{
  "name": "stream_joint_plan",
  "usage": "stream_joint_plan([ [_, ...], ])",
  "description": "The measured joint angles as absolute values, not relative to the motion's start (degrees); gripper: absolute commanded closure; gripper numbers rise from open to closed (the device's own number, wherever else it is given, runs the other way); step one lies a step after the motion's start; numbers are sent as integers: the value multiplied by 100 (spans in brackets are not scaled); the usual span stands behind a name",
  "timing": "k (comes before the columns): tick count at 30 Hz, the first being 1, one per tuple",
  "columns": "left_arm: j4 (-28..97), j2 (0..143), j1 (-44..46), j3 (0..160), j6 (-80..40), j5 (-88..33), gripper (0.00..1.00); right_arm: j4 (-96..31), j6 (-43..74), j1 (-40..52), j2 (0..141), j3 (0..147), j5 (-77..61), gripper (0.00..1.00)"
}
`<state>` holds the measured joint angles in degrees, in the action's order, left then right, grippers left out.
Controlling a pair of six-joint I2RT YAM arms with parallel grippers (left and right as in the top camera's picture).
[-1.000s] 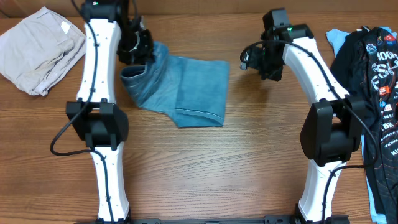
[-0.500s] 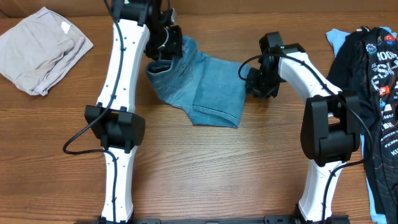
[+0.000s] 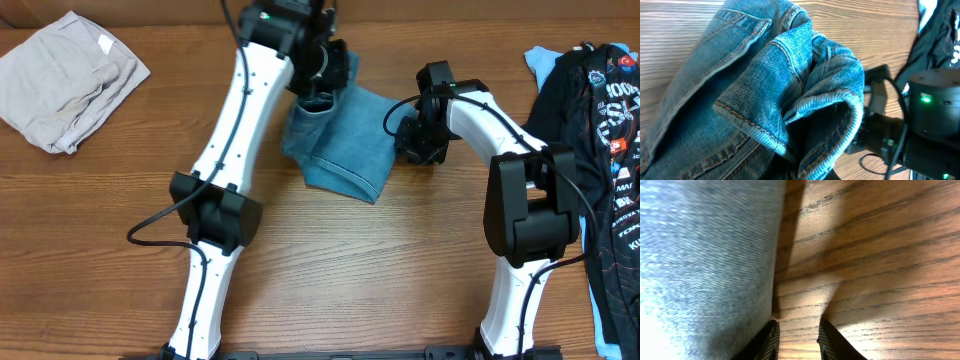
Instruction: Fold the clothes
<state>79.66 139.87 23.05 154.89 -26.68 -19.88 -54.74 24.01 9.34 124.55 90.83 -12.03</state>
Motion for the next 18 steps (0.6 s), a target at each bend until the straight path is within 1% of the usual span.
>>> stream_joint_plan([
  [6,7942,13987,2698,15489,-2696,-1623,96,-5415,2462,934,12455,9074,-1223,70],
  [18,7922,13987,2746,15347,-2707,-1516,96,-5360,2554,908,12455,9072,-1302,70],
])
